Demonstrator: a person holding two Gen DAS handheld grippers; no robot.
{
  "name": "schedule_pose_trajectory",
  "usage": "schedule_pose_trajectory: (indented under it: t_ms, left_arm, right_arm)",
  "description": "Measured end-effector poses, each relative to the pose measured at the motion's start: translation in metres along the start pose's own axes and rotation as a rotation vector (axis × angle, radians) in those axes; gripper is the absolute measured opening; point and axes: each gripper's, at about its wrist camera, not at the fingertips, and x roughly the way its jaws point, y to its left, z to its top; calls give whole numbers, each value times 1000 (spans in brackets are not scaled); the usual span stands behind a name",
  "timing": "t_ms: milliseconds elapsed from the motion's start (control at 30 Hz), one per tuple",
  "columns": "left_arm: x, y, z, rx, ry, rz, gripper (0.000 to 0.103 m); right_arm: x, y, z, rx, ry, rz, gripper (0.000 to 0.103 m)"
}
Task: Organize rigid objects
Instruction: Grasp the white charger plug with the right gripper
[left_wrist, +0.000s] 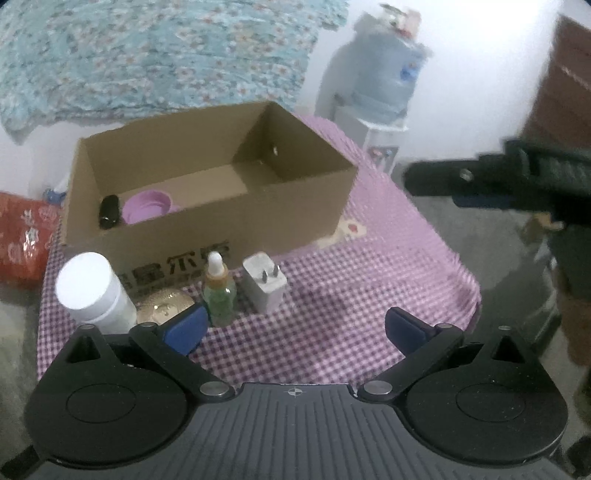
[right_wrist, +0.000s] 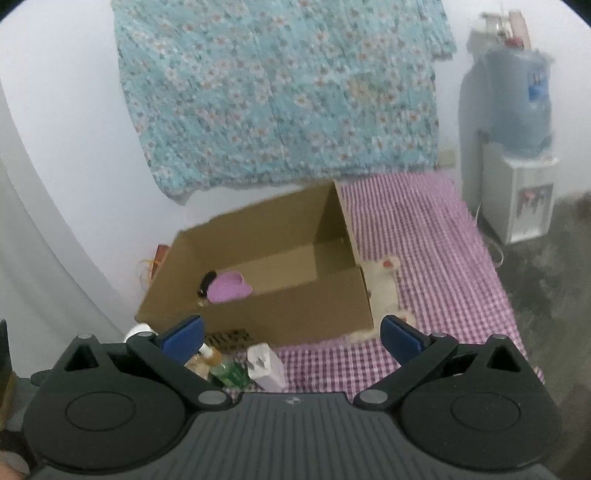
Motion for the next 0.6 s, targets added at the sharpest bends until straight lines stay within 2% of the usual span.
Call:
schedule_pose_trajectory:
  t_ms: [233,300,333,400,467,600]
  left_arm:
    - [28,-7,-9,43,27,31,102]
    - [35,-9,-9,65,15,43,100]
    - [38,-9,-10,74,11,50,99]
    - [46,-11,-10,89,11,64,94]
    - [53,-11,-9,94,12,69,84]
    - [67,-12,-6,99,23,70,73]
  right_arm:
    - [41,-5,-14,26,108,32,92]
    - [54,-7,-17,47,139,51,79]
    - [62,-8,-17,58,156,61,76]
    - [76,-11,-18,84,191,83,66]
    - [90,-14,-17,102,221,102,63]
    - [112,-18,-11,128,262,139,57]
